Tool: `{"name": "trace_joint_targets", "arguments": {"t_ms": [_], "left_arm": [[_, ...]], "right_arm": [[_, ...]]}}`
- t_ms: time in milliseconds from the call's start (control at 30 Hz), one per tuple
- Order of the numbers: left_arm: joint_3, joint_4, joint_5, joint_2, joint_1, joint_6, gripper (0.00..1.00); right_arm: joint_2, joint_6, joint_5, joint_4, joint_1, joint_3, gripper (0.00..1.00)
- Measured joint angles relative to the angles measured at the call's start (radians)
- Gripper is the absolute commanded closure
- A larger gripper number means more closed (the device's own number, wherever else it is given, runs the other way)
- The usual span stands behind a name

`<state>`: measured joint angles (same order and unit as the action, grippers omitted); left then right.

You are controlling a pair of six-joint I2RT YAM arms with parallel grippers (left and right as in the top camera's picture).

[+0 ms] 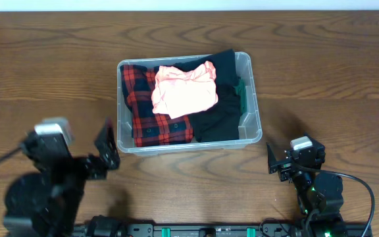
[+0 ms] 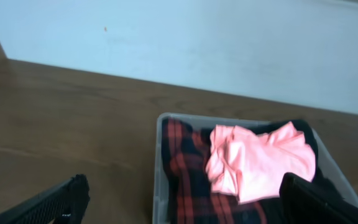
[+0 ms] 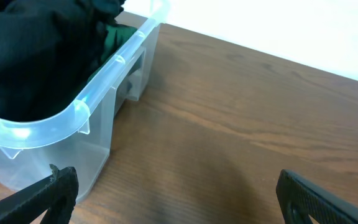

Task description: Pack container

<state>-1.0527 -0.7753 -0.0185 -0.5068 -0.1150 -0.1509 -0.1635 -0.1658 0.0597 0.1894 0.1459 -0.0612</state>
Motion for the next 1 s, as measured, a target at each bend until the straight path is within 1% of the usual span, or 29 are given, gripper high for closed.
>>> {"name": "trace_joint_targets", "arguments": {"t_ms": [100, 267, 500, 700, 1000], "left_arm": [[0.132, 0.045, 0.003, 0.106, -0.010, 0.003, 0.02], [0.336, 0.071, 0.018, 0.288, -0.018, 0.014, 0.02], [0.530, 0.134, 0.023, 0.480, -0.018, 0.020, 0.02], [0.609, 0.168, 0.037, 0.496, -0.031, 0.022, 0.02], [0.697, 0.180, 0.087, 0.496, -0.038, 0.035, 0.02]], "right_arm": [[0.000, 0.000, 0.000, 0.000, 0.000, 0.000, 0.01], [0.000, 0.000, 0.000, 0.000, 0.000, 0.000, 0.01], [0.000, 0.000, 0.000, 0.000, 0.000, 0.000, 0.01], [0.000, 0.000, 0.000, 0.000, 0.000, 0.000, 0.01], [0.000, 0.000, 0.000, 0.000, 0.000, 0.000, 0.01]]}}
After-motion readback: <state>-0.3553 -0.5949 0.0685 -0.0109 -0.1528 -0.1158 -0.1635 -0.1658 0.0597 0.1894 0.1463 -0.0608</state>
